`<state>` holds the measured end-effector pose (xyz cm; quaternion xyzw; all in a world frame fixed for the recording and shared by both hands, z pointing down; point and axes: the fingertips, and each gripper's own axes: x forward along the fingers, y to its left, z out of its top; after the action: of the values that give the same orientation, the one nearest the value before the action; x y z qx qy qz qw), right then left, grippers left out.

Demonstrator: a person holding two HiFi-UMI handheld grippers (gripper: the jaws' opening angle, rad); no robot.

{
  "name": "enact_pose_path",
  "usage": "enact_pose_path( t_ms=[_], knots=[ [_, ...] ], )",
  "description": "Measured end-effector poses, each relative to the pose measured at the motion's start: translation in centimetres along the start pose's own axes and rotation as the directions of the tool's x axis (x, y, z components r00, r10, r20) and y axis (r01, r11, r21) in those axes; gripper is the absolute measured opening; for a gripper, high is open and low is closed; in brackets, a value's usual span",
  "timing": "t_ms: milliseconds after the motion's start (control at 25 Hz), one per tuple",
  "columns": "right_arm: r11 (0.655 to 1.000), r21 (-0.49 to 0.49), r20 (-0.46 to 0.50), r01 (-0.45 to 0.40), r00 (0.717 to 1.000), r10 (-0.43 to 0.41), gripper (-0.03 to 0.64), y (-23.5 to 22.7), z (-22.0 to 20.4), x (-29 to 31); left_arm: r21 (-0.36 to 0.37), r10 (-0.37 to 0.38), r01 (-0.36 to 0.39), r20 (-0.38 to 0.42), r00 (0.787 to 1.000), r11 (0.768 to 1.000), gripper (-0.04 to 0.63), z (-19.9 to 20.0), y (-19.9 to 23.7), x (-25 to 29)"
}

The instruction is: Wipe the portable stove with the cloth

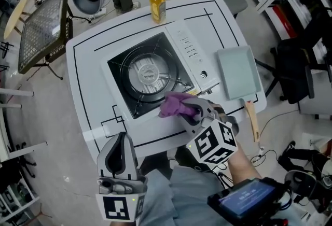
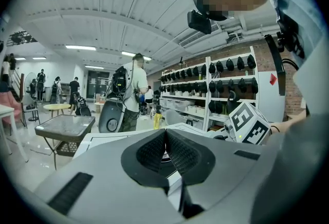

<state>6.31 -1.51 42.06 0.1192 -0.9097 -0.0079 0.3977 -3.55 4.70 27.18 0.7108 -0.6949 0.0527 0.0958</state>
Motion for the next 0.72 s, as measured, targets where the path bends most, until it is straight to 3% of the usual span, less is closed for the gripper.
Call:
enact_pose_path(
  t_ms=[280, 440, 720],
  knots=[
    [0.994, 0.082, -0.019, 0.071, 0.997, -0.070, 0.104, -3.7, -2.9, -2.2, 0.016, -0.058, 0.058, 0.007, 0.998, 0.998, 0.018, 0.8, -2.7, 2.1],
    [0.986, 0.123, -0.029, 0.111, 0.994, -0.108, 0.104, -5.5, -4.6, -3.4, 0.023, -0.078, 0.078, -0.027, 0.997, 0.997, 0.018, 0.2, -3.8, 2.7],
    [0.953, 0.197, -0.028, 0.231, 0.973, -0.230, 0.104, -8.3, -6.5, -7.6, 0.054, -0.131, 0.132, -0.008, 0.991, 0.990, 0.018, 1.3, -6.8, 3.1]
  ],
)
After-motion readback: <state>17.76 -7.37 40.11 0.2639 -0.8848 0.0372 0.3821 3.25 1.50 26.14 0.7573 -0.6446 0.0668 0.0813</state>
